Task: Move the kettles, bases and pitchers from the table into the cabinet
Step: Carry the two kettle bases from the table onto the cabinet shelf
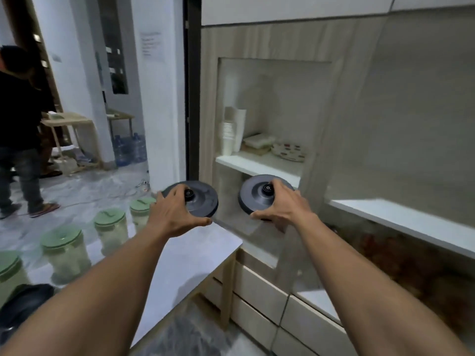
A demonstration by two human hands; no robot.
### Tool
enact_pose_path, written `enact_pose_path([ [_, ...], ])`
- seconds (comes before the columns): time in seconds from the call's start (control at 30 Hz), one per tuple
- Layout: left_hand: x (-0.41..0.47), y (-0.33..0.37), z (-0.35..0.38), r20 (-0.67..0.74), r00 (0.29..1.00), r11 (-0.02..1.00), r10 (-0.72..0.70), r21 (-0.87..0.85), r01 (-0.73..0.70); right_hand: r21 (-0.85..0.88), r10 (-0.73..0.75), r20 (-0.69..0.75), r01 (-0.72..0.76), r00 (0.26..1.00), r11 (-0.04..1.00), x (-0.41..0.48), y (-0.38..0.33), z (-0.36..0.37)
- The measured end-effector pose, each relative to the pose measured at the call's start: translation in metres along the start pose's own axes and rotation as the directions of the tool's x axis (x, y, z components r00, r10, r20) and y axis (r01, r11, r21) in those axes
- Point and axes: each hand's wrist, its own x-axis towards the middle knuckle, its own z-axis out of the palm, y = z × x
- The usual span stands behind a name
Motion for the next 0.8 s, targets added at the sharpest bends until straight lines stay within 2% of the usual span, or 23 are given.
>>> enact_pose_path([
  [0.17, 0.000, 0.048, -0.009, 0.020, 0.989, 0.988, 0.148, -0.052, -0.146, -0.010, 0.100, -0.070, -0.101, 0.993, 0.995, -0.048, 0.025, -0.043],
  [0.37, -0.022, 0.136, -0.023, 0.023, 0.928, 0.919, 0.373, -0.148, -0.365, -0.008, 0.296, -0.131, -0.299, 0.946, 0.954, -0.120, 0.073, -0.097],
  [0.67, -0.030, 0.257, -0.014, 0.071, 0.840, 0.830, 0.538, -0.219, -0.513, -0.001, 0.464, -0.204, -0.474, 0.862, 0.880, -0.188, 0.154, -0.163],
  [0.8, -0.032, 0.312, -0.014, 0.093, 0.823, 0.814, 0.560, -0.244, -0.527, -0.011, 0.509, -0.223, -0.525, 0.831, 0.851, -0.203, 0.189, -0.188],
])
